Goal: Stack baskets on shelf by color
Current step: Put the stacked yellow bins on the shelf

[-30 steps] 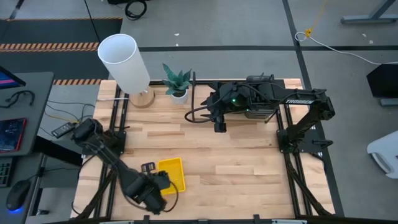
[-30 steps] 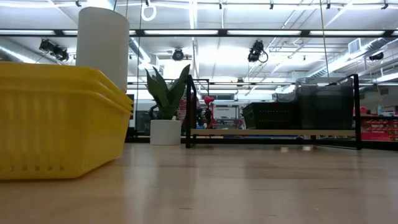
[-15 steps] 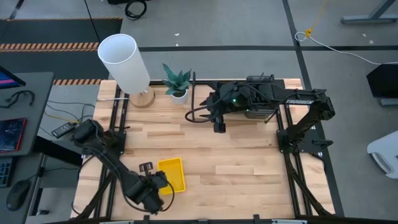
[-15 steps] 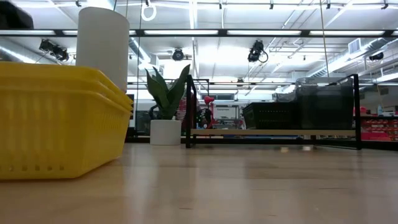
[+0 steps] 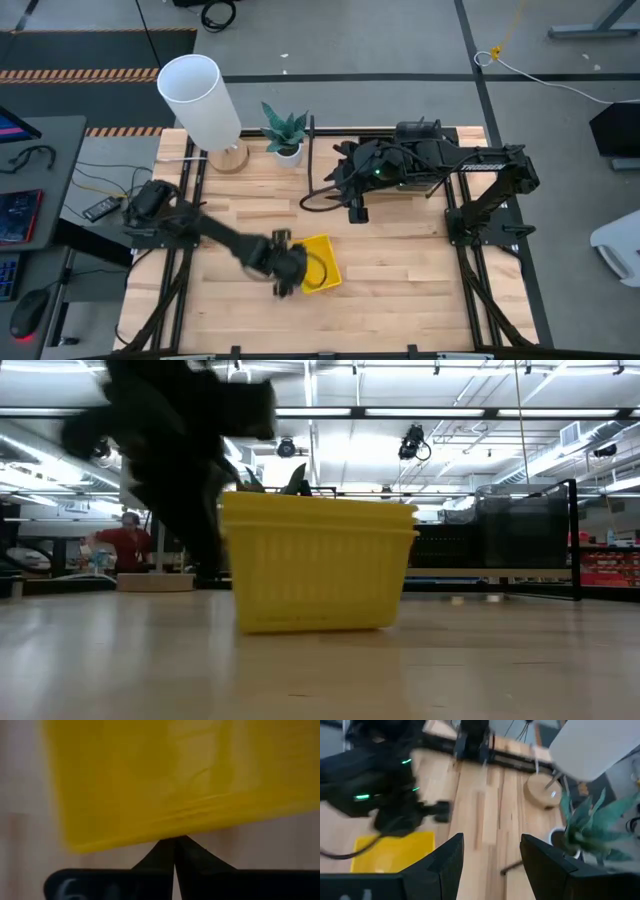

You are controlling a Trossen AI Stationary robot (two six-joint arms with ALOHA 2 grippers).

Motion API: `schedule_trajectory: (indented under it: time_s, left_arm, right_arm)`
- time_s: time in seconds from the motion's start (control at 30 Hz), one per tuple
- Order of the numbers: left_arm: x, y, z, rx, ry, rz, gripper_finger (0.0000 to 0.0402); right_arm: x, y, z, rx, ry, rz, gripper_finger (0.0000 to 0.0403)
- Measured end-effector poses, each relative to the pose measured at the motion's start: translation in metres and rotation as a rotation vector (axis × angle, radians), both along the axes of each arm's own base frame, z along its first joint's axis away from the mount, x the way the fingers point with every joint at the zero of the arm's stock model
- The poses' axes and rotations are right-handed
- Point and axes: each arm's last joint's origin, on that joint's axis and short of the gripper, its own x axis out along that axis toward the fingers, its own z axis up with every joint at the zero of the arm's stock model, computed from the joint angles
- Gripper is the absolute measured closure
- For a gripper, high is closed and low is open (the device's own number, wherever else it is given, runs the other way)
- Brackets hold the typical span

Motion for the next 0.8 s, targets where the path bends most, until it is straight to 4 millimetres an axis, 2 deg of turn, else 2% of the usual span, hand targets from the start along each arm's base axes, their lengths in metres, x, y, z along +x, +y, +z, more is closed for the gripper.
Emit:
schedule_trajectory:
  time_s: [0.07,0.23,0.43,0.63,0.8]
  left_arm:
    - [0.009,0.022,-0.003,0.034,0.01,-0.005,0.0393]
    - [0.034,0.071,-0.002,0.056,-0.11,0.024,0.0389]
    - [0.054,0.115,0.008,0.035,-0.289,0.138,0.0392]
    - [0.057,0.133,0.021,0.03,-0.373,0.186,0.0393]
    - [0.055,0.127,0.037,-0.017,-0.445,0.174,0.0393]
  right_arm:
    - [-0.003,0.0,-0.004,-0.003,0.046,0.0,0.0204]
    - [-0.011,-0.002,-0.012,-0.017,0.163,-0.048,0.0204]
    - [-0.025,-0.004,-0.01,-0.036,0.214,-0.098,0.0204]
    - [-0.035,-0.011,0.0,-0.049,0.176,-0.137,0.0204]
    - [-0.036,-0.021,0.001,-0.005,0.17,-0.174,0.0204]
